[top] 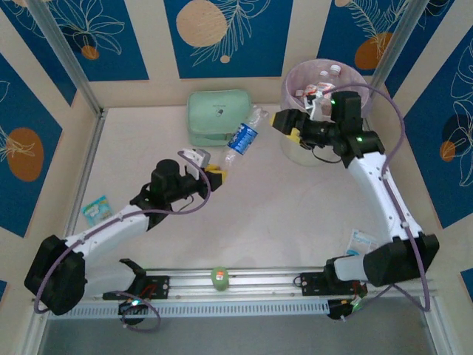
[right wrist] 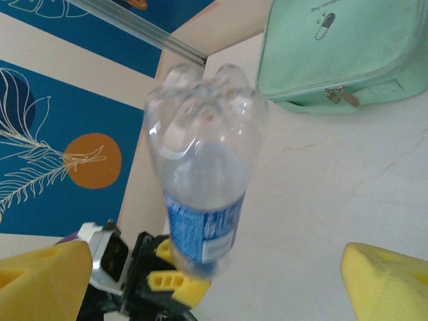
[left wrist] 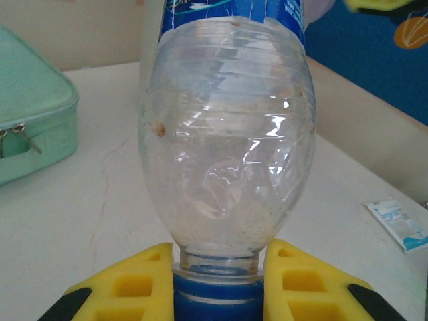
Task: Put the plastic bottles in the bin
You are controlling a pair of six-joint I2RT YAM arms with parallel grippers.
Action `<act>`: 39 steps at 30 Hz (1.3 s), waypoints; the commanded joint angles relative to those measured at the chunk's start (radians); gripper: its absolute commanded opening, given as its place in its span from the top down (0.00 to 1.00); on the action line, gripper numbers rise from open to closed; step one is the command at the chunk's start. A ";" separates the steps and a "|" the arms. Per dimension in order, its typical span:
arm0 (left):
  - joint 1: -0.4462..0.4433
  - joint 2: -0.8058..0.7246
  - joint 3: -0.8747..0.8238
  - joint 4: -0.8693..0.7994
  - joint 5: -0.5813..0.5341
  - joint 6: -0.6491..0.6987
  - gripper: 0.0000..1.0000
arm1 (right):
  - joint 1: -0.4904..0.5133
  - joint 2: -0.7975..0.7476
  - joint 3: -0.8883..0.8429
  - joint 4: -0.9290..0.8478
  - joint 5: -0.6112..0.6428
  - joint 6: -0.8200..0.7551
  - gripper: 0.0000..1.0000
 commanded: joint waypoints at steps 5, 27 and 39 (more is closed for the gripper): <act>-0.021 -0.026 -0.010 0.033 0.025 0.008 0.84 | 0.047 0.148 0.146 0.006 -0.016 -0.011 0.08; -0.034 -0.023 0.010 0.003 -0.014 0.025 0.35 | 0.029 0.216 0.325 -0.084 -0.022 -0.062 0.60; -0.032 -0.097 0.048 -0.187 -0.148 0.055 0.05 | -0.162 0.235 0.767 -0.209 0.396 -0.244 0.77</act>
